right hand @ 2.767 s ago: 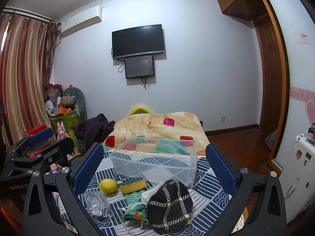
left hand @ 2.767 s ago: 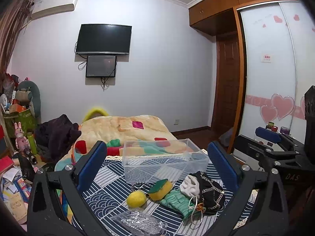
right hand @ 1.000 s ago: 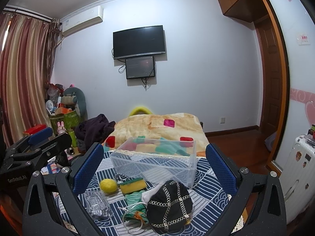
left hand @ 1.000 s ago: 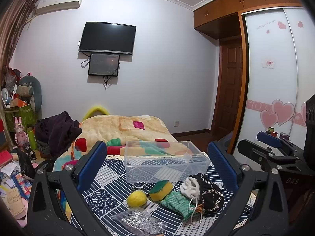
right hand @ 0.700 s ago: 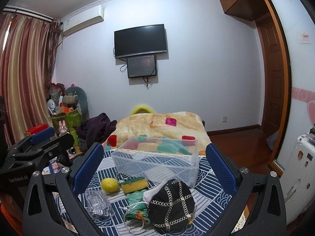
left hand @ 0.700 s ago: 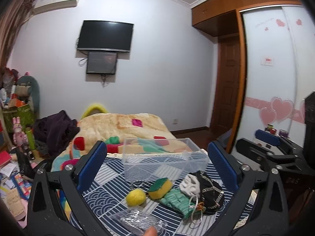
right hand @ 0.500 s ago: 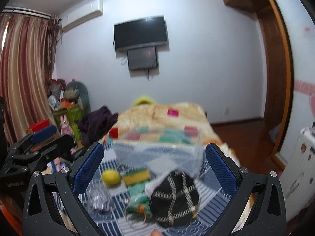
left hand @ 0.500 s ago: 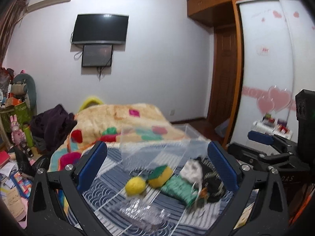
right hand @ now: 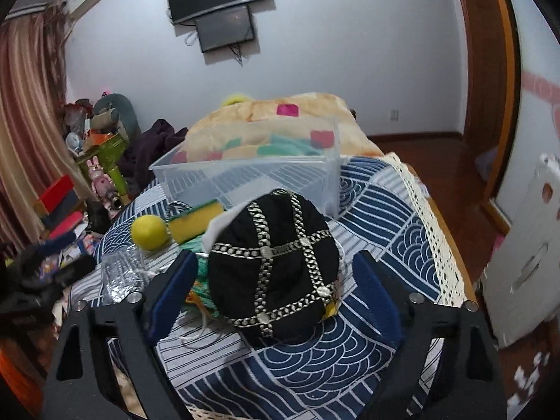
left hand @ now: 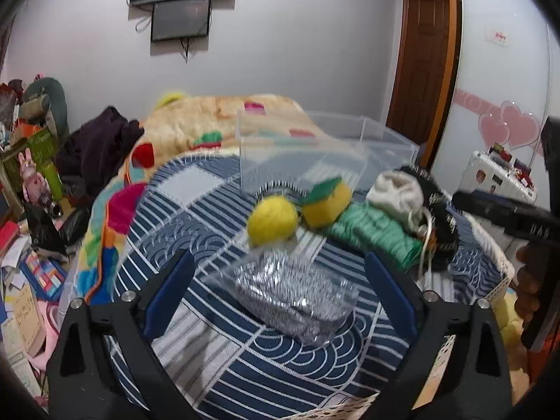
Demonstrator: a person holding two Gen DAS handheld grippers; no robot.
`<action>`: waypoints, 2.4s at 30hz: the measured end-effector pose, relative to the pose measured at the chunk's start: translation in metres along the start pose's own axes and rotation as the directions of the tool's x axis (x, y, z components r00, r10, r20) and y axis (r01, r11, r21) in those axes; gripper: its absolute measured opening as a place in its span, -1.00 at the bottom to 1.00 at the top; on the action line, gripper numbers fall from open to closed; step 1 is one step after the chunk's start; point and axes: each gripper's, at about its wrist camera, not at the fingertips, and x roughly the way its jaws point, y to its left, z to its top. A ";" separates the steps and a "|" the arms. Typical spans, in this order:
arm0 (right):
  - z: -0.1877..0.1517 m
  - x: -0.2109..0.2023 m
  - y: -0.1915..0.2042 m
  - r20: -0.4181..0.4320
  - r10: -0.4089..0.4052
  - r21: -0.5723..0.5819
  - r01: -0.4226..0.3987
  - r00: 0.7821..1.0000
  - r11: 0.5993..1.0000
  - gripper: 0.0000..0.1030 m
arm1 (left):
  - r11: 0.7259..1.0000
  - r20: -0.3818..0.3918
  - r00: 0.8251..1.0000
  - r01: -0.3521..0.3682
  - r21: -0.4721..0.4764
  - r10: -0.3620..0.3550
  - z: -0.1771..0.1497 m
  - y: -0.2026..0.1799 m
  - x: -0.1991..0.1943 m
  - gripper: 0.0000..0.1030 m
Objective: Organize soft objects
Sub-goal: 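Grasp the clear bag with the left tool while the right tool grasps the black chain cap, then carry the clear bag into the box with the left tool while the right tool drops the cap in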
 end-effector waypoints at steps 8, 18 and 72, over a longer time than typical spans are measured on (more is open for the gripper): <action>-0.001 0.009 0.005 -0.005 0.010 0.013 -0.010 1.000 1.000 0.50 | 0.994 -0.117 0.991 0.055 -0.096 -0.066 -0.018 0.007 0.036 0.61; -0.008 0.026 0.005 -0.064 0.149 0.068 -0.145 0.987 0.987 -0.27 | 0.987 -0.110 0.987 0.106 -0.119 -0.119 -0.017 0.001 0.034 -0.15; 0.102 0.076 0.015 0.068 0.077 -0.077 -0.071 0.995 0.995 -0.81 | 0.994 -0.077 0.993 0.098 0.042 -0.095 0.160 0.000 0.135 -0.34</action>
